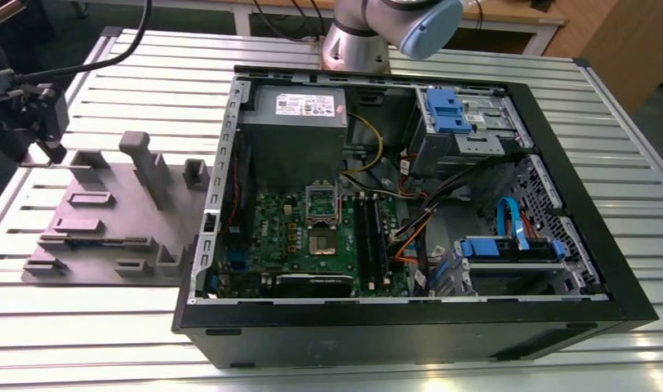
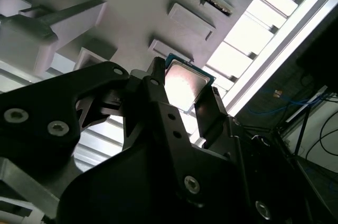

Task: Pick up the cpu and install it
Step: 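Pick up the cpu and move it towards the insertion slot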

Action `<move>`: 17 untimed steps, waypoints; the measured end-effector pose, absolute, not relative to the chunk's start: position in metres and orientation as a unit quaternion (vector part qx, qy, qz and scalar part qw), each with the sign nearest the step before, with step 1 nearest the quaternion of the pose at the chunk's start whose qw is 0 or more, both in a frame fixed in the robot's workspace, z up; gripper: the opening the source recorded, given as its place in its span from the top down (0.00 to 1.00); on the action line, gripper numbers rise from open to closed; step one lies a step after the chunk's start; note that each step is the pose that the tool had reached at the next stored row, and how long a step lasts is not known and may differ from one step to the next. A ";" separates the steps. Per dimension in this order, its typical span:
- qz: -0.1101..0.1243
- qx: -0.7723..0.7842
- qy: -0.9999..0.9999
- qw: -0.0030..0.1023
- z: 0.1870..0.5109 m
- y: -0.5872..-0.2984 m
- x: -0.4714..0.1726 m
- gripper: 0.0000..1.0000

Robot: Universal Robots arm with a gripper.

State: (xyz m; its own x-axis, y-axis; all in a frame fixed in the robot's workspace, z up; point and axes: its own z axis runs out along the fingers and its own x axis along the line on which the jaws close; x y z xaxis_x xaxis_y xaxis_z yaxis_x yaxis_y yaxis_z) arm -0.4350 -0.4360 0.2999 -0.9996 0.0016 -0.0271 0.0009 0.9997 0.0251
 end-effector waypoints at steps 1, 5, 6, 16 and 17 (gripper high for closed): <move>0.013 0.001 1.000 0.014 0.301 -0.436 -0.435 0.53; 0.013 0.001 1.000 0.014 0.306 -0.436 -0.435 0.53; 0.013 0.001 1.000 0.014 0.306 -0.436 -0.435 0.53; 0.013 0.001 1.000 0.014 0.315 -0.436 -0.435 0.53; 0.013 0.001 1.000 0.014 0.317 -0.436 -0.435 0.53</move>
State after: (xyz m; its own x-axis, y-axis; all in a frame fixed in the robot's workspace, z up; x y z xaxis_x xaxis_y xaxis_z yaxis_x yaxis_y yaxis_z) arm -0.4349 -0.4360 0.3175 -0.9996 0.0016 -0.0272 0.0009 0.9997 0.0258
